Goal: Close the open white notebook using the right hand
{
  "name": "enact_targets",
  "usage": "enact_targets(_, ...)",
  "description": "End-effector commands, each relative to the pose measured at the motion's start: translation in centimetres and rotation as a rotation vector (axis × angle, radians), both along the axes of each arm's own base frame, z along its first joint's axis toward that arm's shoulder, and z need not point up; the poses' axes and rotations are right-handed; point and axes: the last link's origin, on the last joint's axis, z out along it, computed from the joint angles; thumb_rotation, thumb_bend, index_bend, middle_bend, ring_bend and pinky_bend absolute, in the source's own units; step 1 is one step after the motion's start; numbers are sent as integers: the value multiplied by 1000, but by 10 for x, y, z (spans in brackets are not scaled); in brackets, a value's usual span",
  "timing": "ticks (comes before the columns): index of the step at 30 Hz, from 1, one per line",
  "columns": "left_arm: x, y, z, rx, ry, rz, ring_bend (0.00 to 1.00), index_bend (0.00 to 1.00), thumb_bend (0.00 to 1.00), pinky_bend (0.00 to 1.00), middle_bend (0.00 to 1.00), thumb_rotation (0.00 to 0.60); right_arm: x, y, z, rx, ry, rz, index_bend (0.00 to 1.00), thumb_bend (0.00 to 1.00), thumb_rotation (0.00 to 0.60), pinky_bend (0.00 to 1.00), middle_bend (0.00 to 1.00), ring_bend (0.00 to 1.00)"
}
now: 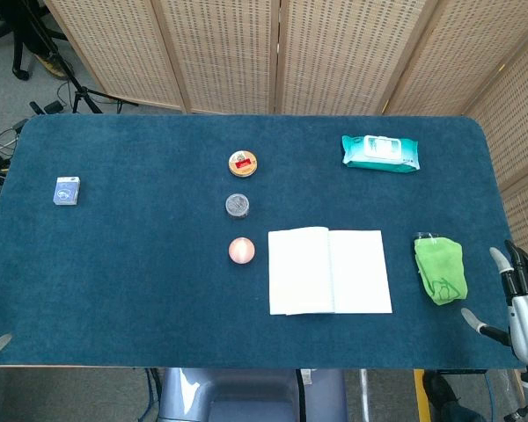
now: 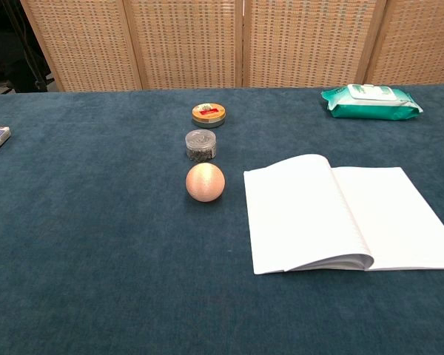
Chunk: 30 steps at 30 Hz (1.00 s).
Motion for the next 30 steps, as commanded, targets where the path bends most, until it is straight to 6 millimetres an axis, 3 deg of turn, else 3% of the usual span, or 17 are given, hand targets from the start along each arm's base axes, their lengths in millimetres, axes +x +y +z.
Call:
enact_targets(1,0,0,0,-4,-1,0,0,0,0,0,0,600,-1,0,-1,26,-12,-2,0,0,600,0,0,0)
enact_targets(8,1,1,0,-2,-2,-4,0,0,0,0,0,600,2,-3,-5,90,-14,46,0,0,600,0,0,0)
enact_targets(13,2,3,-4,-11,10,1,0,0,0,0,0,600,12,-20,-23,217,-16,178,0,0,600,0,0,0)
enact_targets(23,1,12,-4,-18,8,36,0,0,0,0,0,600,54,-54,-84,427,141,420,0,0,600,0,0,0)
enact_targets(27,0,12,-4,-18,8,41,0,0,0,0,0,600,75,-62,-130,519,300,492,0,0,600,0,0,0)
enact_targets(30,0,13,-4,-17,3,45,0,0,0,0,0,600,89,-68,-146,533,328,482,0,0,600,0,0,0)
